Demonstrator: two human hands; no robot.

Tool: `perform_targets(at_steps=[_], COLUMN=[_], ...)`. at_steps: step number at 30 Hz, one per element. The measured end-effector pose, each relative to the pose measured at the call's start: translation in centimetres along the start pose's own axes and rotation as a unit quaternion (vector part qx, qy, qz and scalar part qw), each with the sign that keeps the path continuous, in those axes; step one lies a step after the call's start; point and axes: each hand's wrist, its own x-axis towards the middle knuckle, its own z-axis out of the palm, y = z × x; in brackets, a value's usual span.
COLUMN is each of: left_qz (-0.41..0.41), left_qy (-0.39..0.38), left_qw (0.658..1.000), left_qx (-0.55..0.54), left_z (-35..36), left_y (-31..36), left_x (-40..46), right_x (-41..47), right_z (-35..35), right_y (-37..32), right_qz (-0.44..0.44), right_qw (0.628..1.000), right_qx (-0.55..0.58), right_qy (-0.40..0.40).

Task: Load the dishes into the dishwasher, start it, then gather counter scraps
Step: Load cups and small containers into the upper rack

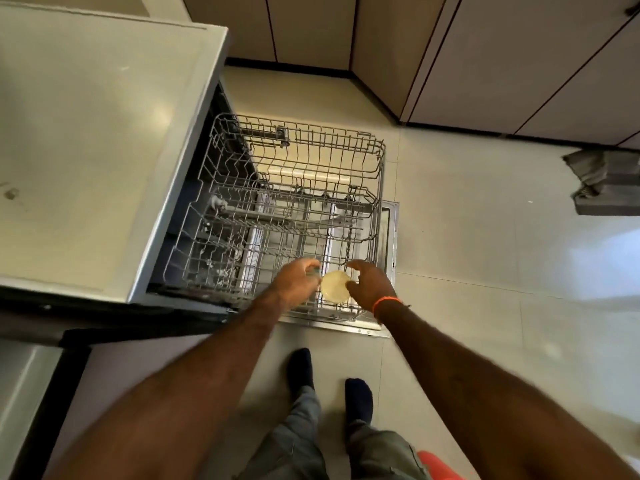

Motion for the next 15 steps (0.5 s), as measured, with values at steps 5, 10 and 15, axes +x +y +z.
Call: perform_targets(at_steps=[5, 10, 15], left_qz=[0.03, 0.027, -0.035], left_qy=[0.081, 0.137, 0.271], left_qw=[0.995, 0.984, 0.957], left_qx=[0.053, 0.111, 0.099], left_z=[-2.5, -4.9, -5.9], left_y=[0.8, -1.5, -6.0], left_x=[-7.1, -14.5, -22.9], right_x=[-3.4, -7.3, -12.6], right_z=[-3.0, -3.0, 0.5], right_y=[-3.9, -9.8, -16.3], right_qz=[-0.09, -0.219, -0.358], right_qw=[0.988, 0.956, 0.901], right_qx=[-0.119, -0.189, -0.216], right_qy=[-0.031, -0.06, -0.116])
